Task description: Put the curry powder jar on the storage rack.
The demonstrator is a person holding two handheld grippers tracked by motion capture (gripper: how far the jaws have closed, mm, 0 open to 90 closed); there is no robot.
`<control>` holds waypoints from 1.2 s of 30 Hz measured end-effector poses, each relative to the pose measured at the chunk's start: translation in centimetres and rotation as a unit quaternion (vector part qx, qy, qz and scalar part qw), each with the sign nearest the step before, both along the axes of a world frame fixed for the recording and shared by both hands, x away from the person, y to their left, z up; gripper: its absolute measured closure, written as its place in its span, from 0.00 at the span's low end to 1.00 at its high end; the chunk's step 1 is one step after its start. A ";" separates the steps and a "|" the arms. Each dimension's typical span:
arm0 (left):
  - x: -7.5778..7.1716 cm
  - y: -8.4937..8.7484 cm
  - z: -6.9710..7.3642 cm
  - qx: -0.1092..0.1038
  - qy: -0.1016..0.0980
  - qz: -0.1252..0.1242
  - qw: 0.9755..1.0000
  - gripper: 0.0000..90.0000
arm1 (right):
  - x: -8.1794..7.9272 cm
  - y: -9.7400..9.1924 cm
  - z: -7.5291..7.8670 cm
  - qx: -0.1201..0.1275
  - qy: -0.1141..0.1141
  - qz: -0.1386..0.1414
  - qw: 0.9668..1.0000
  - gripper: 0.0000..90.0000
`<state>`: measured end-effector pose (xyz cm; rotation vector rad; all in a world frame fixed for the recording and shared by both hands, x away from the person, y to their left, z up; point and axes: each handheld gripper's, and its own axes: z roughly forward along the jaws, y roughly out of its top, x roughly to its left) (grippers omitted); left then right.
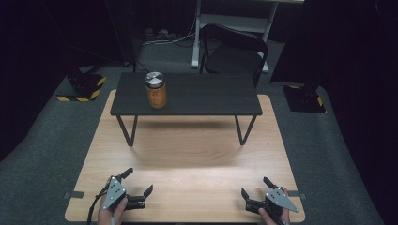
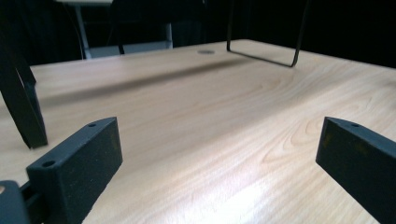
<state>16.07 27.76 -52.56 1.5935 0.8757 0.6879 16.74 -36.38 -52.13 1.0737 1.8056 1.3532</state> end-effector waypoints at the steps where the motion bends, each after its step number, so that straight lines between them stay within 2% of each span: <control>1: 0.0 -0.1 -0.1 0.000 0.005 0.000 1.000 0.01 | 0.0 0.0 0.0 0.000 0.000 0.000 1.000 0.00; 9: 0.6 -0.8 0.5 0.036 0.043 -0.003 0.998 0.01 | 0.1 0.0 0.1 0.002 0.003 -0.001 1.000 0.00; 12: 0.7 -1.0 0.7 0.045 0.047 -0.004 0.998 0.01 | 0.1 0.0 0.1 0.002 0.004 -0.001 1.000 0.00; 15: 0.9 -1.6 1.2 0.069 0.056 -0.004 0.996 0.01 | 0.1 0.0 0.1 0.002 0.004 -0.001 1.000 0.00; 17: 0.9 -1.8 1.2 0.071 0.058 -0.003 0.996 0.01 | 0.1 0.0 0.1 0.002 0.004 -0.001 1.000 0.00; 21: 1.2 -2.4 1.9 0.102 0.064 -0.008 0.993 0.01 | 0.2 0.0 0.1 0.001 0.005 -0.002 1.000 0.00; 36: 1.2 -2.3 1.9 0.100 0.067 -0.009 0.993 0.01 | 0.2 0.2 0.2 0.000 0.009 -0.005 1.000 0.00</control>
